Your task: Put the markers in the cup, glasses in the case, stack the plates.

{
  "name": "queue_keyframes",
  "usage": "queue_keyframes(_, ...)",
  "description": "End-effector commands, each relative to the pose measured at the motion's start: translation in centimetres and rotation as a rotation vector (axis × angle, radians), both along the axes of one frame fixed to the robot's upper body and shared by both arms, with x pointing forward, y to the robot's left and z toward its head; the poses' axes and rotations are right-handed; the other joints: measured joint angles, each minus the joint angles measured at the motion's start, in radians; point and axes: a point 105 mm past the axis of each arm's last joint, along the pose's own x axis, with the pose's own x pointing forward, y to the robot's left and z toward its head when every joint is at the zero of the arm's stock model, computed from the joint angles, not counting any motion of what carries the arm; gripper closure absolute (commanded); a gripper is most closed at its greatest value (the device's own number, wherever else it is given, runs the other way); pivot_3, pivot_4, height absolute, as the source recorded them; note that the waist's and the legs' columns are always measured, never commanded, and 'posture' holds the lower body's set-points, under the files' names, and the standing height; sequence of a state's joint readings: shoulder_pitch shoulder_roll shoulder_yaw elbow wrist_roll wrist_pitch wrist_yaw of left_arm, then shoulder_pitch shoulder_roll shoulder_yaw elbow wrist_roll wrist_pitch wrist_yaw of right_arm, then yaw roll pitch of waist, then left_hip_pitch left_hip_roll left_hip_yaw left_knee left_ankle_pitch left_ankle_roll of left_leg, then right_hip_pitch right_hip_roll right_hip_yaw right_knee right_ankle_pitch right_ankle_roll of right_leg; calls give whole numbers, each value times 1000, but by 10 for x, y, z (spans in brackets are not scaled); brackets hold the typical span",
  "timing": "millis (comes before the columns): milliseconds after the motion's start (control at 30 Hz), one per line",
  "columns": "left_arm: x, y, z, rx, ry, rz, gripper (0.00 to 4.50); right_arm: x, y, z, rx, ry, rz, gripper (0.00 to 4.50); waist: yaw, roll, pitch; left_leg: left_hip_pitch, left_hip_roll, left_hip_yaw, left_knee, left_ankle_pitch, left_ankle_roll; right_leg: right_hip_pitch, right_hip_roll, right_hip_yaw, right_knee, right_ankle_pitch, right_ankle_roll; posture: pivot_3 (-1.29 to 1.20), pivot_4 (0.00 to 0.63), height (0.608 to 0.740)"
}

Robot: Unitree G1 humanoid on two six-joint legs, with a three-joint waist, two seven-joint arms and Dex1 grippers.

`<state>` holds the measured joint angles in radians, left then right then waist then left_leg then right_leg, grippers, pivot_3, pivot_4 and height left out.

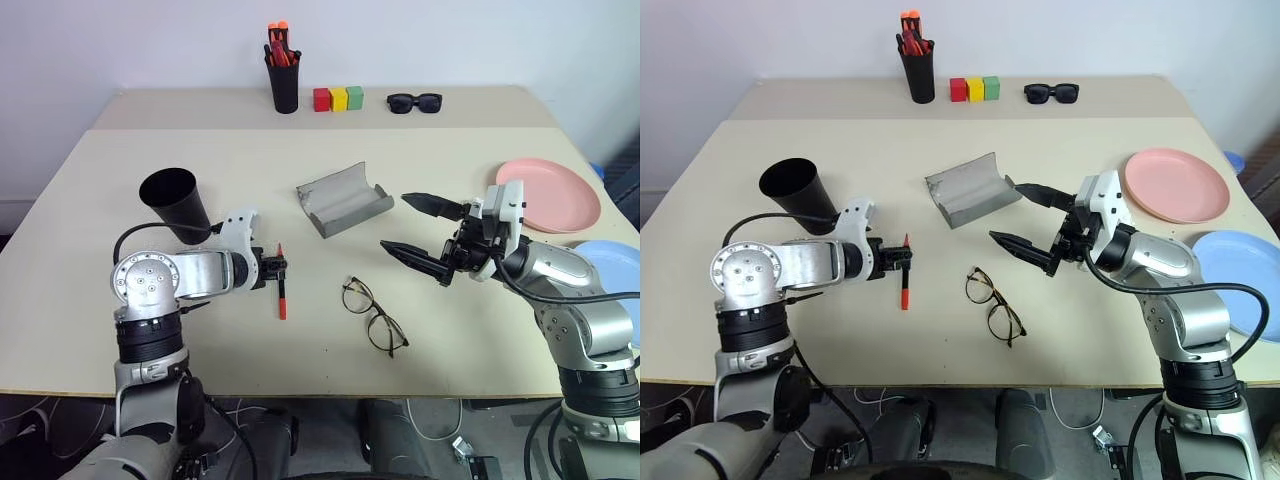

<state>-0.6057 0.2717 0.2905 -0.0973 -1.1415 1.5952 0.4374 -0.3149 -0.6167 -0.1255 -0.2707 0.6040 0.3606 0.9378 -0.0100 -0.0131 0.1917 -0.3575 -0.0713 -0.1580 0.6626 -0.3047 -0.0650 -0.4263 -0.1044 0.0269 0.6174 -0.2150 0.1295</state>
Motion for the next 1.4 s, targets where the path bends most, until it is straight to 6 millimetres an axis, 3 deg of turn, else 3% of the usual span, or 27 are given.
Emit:
queue_keyframes(33, -9, -5, -11, 11, 62, -58, 4454, -4, 2, 9, 4, -47, 11, 0, 1, 0, 0, 0, 0, 0, 0, 0, 0, 0, 0, 0, 0, 0, 0, 0, 150, 740)
queue_keyframes(133, -9, -6, -2, 17, 38, -81, 4454, -3, 2, 9, 5, -48, 9, 0, 1, 0, 0, 0, 0, 0, 0, 0, 0, 0, 0, 0, 0, 0, 0, 0, 150, 740)
queue_keyframes(200, -3, -2, 17, 100, -57, -109, 4454, -3, 2, 9, 5, -48, 7, 0, 1, 0, 0, 0, 0, 0, 0, 0, 0, 0, 0, 0, 0, 0, 0, 0, 150, 740)
queue_keyframes(300, 12, -6, 61, 121, -289, -109, 4454, -2, 2, 9, 4, -48, 6, 0, 0, -1, 0, -1, 0, 0, 0, 0, 0, 0, 0, 0, 0, 0, 0, 0, 150, 740)
queue_keyframes(400, 33, -7, 125, 140, -704, -60, 4454, -1, 1, 9, 6, -48, 5, 0, 0, 0, 0, -1, 0, 0, 0, 1, -1, 0, 0, 0, 0, 0, 0, 0, 150, 740)
queue_keyframes(500, 39, -4, 162, 56, -888, -35, 4454, 0, 2, 10, 8, -49, 7, 0, 0, 0, 0, -1, 0, 1, -1, 1, -2, 0, 0, 0, -2, 0, 0, 0, 150, 740)
queue_keyframes(600, 38, 13, 197, 7, -1089, 17, 4454, 2, 3, 11, 10, -53, 9, 0, -4, 0, 0, -1, 0, 1, -1, 1, -1, 0, 0, 0, -2, 0, 0, 0, 150, 740)
queue_keyframes(767, 40, 55, 212, 138, -1244, 92, 4454, 1, 2, 11, 8, -53, 9, 0, -4, 0, 0, -1, 0, 1, -1, 1, -1, -1, 0, 0, -2, 0, 0, 0, 150, 740)
queue_keyframes(1000, 29, 110, 229, 151, -1393, 173, 4454, 2, 1, 10, 4, -49, 10, 0, 0, 0, 0, -2, 0, 1, -1, -1, 2, -1, 0, 0, -2, 0, 0, 0, 150, 740)
queue_keyframes(1267, 33, 147, 181, 262, -1354, 219, 4454, 3, 3, 12, -3, -51, 19, 0, -2, 0, 0, -1, 0, 1, -1, -2, 3, -1, 0, 0, -2, 0, 0, 0, 150, 740)
queue_keyframes(1400, 33, 156, 164, 272, -1347, 250, 4454, 3, 2, 13, -5, -50, 18, 0, -1, 0, 0, -1, 0, 0, -1, -2, 3, -1, 0, 0, -2, 0, 0, 0, 150, 740)
